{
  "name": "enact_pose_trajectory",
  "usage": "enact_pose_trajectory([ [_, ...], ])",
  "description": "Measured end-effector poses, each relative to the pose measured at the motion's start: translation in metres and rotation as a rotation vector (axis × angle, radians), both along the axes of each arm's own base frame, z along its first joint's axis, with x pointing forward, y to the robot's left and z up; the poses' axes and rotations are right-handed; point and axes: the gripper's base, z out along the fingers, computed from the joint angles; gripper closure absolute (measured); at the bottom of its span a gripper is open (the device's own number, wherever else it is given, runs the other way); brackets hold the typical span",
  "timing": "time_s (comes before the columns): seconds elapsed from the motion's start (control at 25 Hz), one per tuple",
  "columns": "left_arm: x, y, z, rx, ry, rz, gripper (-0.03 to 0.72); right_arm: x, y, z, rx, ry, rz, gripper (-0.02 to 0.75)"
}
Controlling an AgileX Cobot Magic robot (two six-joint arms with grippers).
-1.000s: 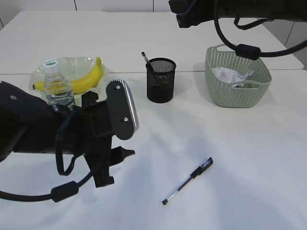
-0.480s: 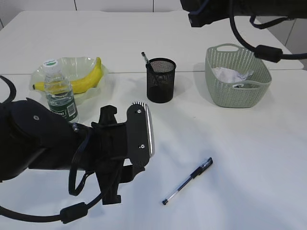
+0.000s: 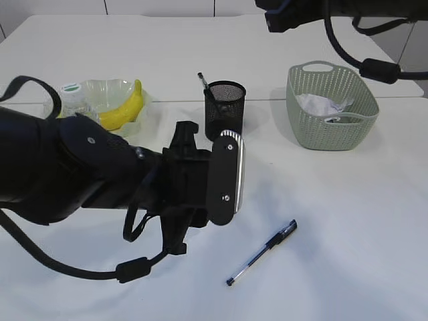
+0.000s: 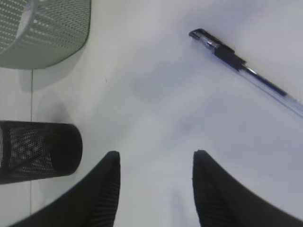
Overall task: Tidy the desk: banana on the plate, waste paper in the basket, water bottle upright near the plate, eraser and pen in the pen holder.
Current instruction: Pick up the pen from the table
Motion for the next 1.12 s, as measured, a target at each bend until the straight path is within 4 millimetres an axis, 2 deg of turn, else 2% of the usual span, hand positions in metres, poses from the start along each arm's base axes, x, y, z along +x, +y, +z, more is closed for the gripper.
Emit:
enact_pose_trajectory([
  [0.24,0.003,-0.001,-0.009,0.151,-0.120,-0.092,0.334,-0.002,-0.001,-0.004,-0.004,0.013,0.000,0.419],
  [0.48,0.011,-0.008,0.005,0.172,-0.231,-0.068,0.361,-0.004,-0.001,-0.012,-0.012,0.036,0.000,0.419],
  [0.8,-0.002,-0.024,0.011,0.194,-0.297,-0.097,0.370,-0.011,-0.004,-0.004,-0.006,0.016,-0.002,0.419],
  [1.12,0.015,-0.029,0.044,0.202,-0.424,0.008,0.405,-0.013,-0.004,-0.007,-0.009,0.025,-0.002,0.419],
])
